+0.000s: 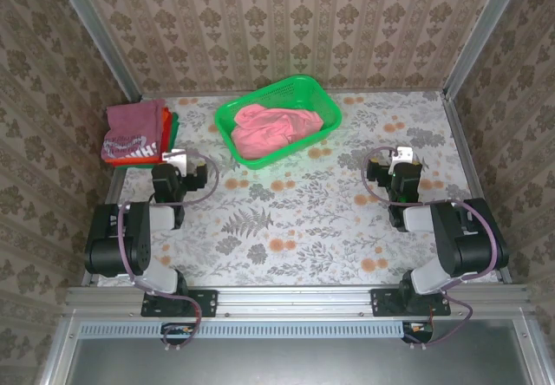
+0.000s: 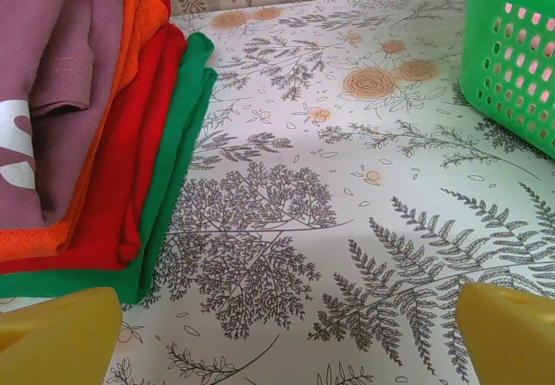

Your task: Fold and stack the t-shirts

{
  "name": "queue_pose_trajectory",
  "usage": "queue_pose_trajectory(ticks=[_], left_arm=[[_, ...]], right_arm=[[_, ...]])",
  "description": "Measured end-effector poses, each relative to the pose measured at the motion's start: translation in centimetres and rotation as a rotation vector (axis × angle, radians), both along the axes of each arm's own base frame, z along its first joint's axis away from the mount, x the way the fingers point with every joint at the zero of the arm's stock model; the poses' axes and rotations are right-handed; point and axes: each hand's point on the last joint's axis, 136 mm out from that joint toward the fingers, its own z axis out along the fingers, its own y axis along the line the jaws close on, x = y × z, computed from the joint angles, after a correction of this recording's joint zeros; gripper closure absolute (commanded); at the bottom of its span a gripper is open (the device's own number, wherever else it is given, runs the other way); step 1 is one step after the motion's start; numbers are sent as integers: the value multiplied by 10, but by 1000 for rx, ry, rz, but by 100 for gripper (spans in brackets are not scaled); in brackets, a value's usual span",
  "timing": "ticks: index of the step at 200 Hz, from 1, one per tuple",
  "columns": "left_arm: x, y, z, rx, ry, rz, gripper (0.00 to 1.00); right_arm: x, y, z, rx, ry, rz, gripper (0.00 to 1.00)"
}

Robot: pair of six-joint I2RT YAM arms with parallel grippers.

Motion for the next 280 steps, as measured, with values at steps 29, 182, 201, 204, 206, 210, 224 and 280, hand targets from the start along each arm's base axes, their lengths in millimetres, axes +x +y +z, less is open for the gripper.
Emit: queue_pose_trajectory(ticks=[29, 182, 201, 204, 206, 210, 224, 280], left_arm=[[0, 0, 0, 0, 0, 0, 0], [-3, -2, 2, 6, -4, 2, 0], [-10, -9, 15, 26, -28, -13, 0], [-11, -10, 18, 30, -38, -17, 0], [-12, -12, 21, 32, -44, -19, 0], [-13, -14, 27, 39, -57, -25, 0], [-17, -25, 50, 63, -111, -56, 0], [-52, -94, 106, 132, -188, -292, 0]], right_arm=[[0, 0, 0, 0, 0, 0, 0], [-4, 4, 12, 6, -11, 17, 0], [-9, 5, 43, 12, -76, 19, 0], [-11, 5, 49, 14, -91, 19, 0], [-12, 5, 52, 16, -97, 20, 0], [-13, 5, 59, 17, -113, 21, 0], [-21, 7, 76, 31, -141, 21, 0], [-41, 29, 116, 146, -89, 55, 0]])
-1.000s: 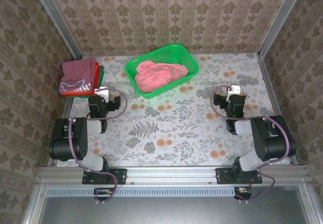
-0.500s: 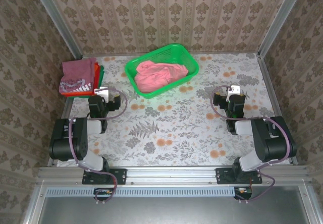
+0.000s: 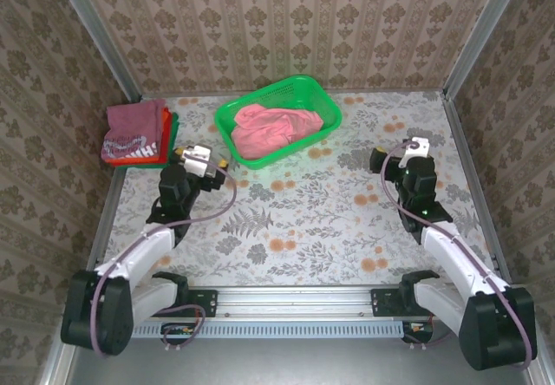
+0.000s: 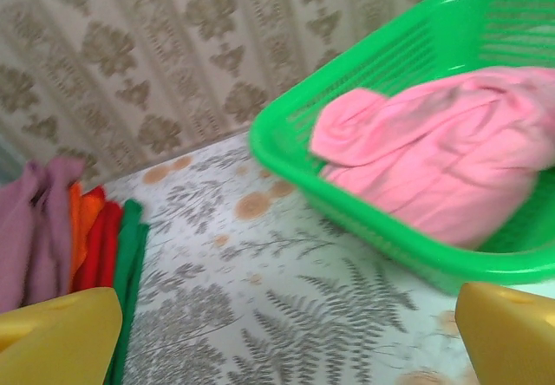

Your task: Fold and stack the t-shirts

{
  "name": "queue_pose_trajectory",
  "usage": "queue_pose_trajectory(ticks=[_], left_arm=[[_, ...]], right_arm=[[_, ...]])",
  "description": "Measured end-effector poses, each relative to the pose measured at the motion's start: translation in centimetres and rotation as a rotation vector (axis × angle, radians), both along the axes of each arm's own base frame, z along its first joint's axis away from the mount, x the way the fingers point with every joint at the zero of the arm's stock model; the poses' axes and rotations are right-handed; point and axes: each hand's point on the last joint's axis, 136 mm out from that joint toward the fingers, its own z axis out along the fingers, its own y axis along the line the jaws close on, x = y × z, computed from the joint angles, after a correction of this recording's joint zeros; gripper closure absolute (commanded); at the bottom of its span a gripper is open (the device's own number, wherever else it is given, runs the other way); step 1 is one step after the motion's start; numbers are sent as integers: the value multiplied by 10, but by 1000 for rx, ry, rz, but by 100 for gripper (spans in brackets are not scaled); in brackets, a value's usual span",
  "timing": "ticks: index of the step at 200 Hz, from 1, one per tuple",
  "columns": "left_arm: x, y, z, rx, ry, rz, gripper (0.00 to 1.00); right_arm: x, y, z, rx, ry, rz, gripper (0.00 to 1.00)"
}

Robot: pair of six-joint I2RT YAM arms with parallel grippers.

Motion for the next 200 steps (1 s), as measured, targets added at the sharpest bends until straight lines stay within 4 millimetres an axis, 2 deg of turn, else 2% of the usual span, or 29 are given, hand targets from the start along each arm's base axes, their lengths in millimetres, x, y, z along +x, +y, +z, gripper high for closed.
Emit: queue_pose_trajectory(ticks=[16, 30, 45, 63, 88, 116, 160, 200], left_arm=[[-13, -19, 8, 6, 6, -70, 0], [-26, -34, 11, 11, 19, -130, 0], [-40, -47, 10, 21, 43, -187, 0], [-55, -56, 8, 35, 67, -238, 0], [-73, -55, 11, 36, 71, -264, 0], [-91, -44, 13, 23, 64, -255, 0], [-109, -23, 5, -20, 59, -181, 0], [-111, -12, -9, -26, 92, -126, 0]], right_arm=[[3, 23, 12, 3, 24, 61, 0], [9, 53, 19, -9, 55, 141, 0], [17, 92, 22, -28, 97, 236, 0], [28, 148, 21, -68, 149, 360, 0], [41, 226, 10, -108, 209, 502, 0], [54, 293, -7, -139, 270, 599, 0], [76, 371, -31, -155, 328, 678, 10], [101, 412, -58, -154, 384, 689, 22]])
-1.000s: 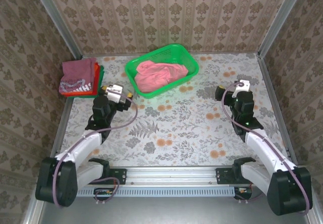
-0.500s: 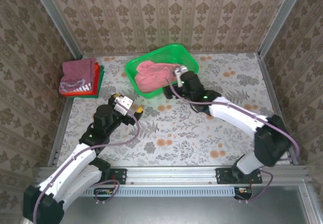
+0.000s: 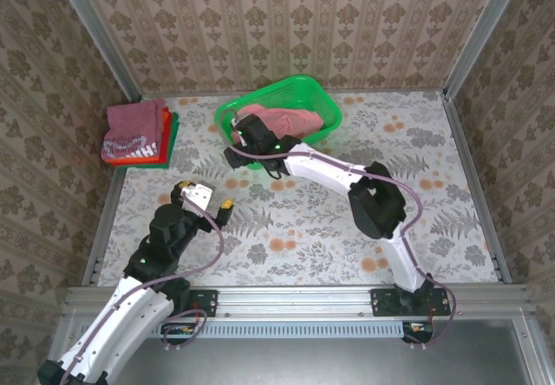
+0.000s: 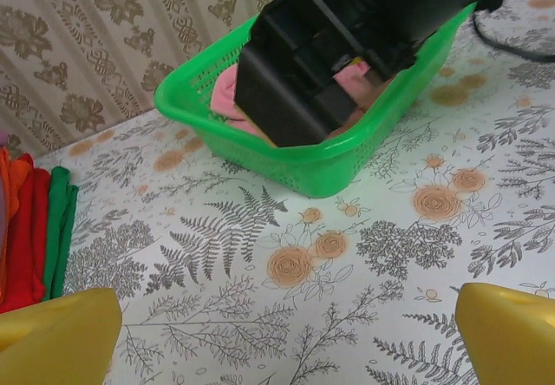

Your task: Fold and stack the t-shirts

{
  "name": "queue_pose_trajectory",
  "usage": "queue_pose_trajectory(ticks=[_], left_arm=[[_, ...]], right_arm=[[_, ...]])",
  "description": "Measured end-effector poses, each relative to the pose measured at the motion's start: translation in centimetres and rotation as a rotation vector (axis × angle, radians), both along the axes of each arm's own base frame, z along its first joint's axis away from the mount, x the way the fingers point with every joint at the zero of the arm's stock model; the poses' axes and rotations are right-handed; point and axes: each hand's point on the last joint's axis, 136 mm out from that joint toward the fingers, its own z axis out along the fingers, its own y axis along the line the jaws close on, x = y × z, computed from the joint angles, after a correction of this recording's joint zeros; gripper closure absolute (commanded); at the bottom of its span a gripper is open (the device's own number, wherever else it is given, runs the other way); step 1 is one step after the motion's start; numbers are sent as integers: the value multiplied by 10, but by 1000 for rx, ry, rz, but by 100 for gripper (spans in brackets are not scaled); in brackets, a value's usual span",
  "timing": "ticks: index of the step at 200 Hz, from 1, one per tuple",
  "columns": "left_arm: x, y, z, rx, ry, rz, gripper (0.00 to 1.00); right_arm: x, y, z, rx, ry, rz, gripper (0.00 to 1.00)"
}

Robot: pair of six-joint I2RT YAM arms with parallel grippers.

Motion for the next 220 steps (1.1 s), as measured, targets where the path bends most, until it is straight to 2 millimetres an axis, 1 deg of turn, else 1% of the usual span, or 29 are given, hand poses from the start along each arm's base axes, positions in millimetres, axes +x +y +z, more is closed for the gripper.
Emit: queue_pose_trajectory(ticks=[49, 61, 82, 97, 114, 137, 157, 203, 220], left_arm=[[1, 3, -3, 5, 7, 18, 0], [1, 3, -3, 5, 7, 18, 0], [1, 3, -4, 5, 8, 18, 0], [1, 3, -4, 2, 10, 19, 0], [2, 2, -6, 4, 18, 20, 0], [5, 0, -13, 18, 41, 19, 0], [8, -3, -20, 32, 69, 13, 0], [16, -18, -30, 30, 102, -36, 0], [19, -25, -36, 29, 119, -60, 0]], right_arm=[[27, 27, -40, -32, 51, -8, 40], [32, 32, -48, -39, 60, -11, 48], [35, 36, -60, -46, 83, -18, 69], [34, 37, -56, -37, 88, -30, 81], [34, 31, -56, -76, 80, -42, 90], [35, 26, -56, -93, 76, -57, 93], [32, 18, -56, -113, 79, -74, 94], [18, -15, -58, -159, 107, -140, 93], [16, -27, -56, -159, 107, -165, 93]])
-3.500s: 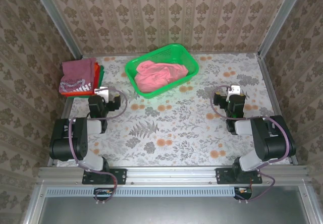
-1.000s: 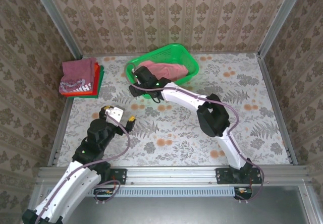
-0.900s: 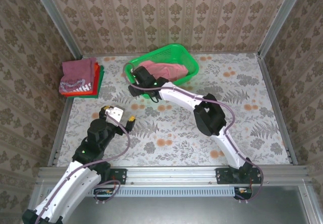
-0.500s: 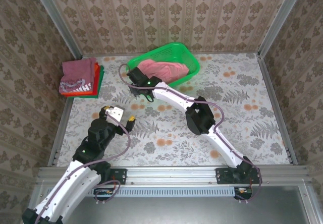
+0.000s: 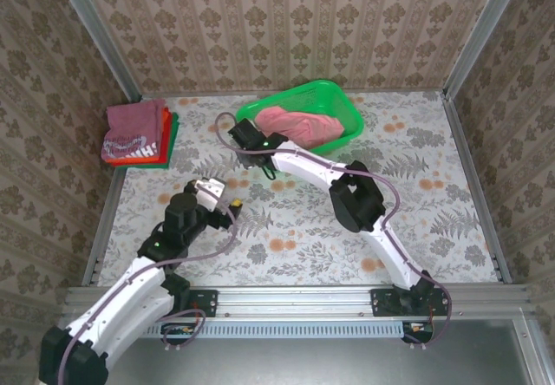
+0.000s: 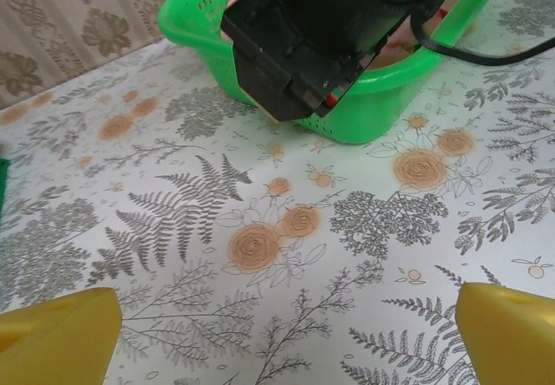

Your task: Fold and stack the t-shirts

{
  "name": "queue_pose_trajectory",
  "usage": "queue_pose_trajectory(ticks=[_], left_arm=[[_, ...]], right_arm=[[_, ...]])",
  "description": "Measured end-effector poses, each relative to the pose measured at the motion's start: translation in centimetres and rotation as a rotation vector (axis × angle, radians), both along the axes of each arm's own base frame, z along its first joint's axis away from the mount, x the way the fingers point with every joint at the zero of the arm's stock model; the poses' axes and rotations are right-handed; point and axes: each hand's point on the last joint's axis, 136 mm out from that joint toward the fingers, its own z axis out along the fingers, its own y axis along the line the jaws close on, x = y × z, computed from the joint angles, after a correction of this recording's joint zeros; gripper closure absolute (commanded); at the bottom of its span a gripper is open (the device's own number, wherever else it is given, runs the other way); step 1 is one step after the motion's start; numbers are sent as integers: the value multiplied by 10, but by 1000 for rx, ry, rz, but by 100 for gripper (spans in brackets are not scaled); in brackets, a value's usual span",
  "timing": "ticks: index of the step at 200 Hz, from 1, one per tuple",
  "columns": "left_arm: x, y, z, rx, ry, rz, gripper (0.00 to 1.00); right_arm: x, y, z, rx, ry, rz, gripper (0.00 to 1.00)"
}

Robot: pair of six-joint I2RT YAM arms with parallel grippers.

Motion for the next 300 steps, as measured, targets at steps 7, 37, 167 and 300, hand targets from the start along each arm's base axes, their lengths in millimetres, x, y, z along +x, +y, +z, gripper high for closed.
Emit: queue_pose_trajectory(ticks=[7, 37, 167, 300], left_arm=[[1, -3, -2, -1, 7, -10, 0], [3, -17, -11, -1, 33, -59, 0], [5, -77, -4, 30, 38, -226, 0], [6, -93, -8, 74, 43, -269, 0]], right_arm=[[0, -5, 1, -1, -1, -9, 93], [0, -34, 3, -24, 1, -47, 93], [62, -226, -4, -246, -27, -321, 96], [103, -331, -1, -385, -41, -390, 95]])
